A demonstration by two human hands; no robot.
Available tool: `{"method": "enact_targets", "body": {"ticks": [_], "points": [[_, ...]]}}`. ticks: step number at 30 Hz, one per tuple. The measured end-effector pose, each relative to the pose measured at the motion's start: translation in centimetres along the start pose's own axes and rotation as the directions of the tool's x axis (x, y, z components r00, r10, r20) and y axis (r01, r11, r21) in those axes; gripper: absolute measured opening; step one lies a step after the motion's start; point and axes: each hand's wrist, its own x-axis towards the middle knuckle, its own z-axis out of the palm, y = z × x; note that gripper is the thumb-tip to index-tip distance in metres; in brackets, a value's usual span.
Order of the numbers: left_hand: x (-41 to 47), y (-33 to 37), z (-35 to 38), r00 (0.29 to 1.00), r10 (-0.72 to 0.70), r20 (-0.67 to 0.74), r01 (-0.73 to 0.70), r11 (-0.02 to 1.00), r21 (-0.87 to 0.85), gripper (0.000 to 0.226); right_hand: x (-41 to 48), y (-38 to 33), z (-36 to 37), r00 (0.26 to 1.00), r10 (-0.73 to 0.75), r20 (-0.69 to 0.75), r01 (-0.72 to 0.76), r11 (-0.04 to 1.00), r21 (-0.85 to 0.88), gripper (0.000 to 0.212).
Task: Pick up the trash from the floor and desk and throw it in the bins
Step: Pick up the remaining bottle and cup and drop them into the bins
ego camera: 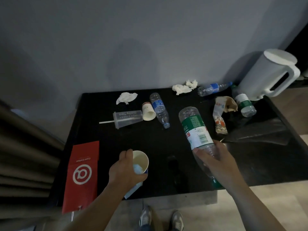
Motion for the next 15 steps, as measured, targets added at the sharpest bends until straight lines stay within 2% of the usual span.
{"method": "enact_targets", "body": {"ticks": [7, 15], "points": [[1.5, 1.3, -2.2, 0.989, 0.134, 0.057, -0.118, 0.968, -0.222, 0.093, -2.4, 0.3, 0.9, 0.987, 0.068, -0.148, -0.059, 0.996, 0.067, 0.05], [0.4, 9.6, -3.6, 0.928, 0.364, 0.074, -0.314, 0.875, -0.369, 0.092, -6.0, 3.9, -4.1, 0.919, 0.131, -0.372, -0.074, 0.984, 0.164, 0.046]]}}
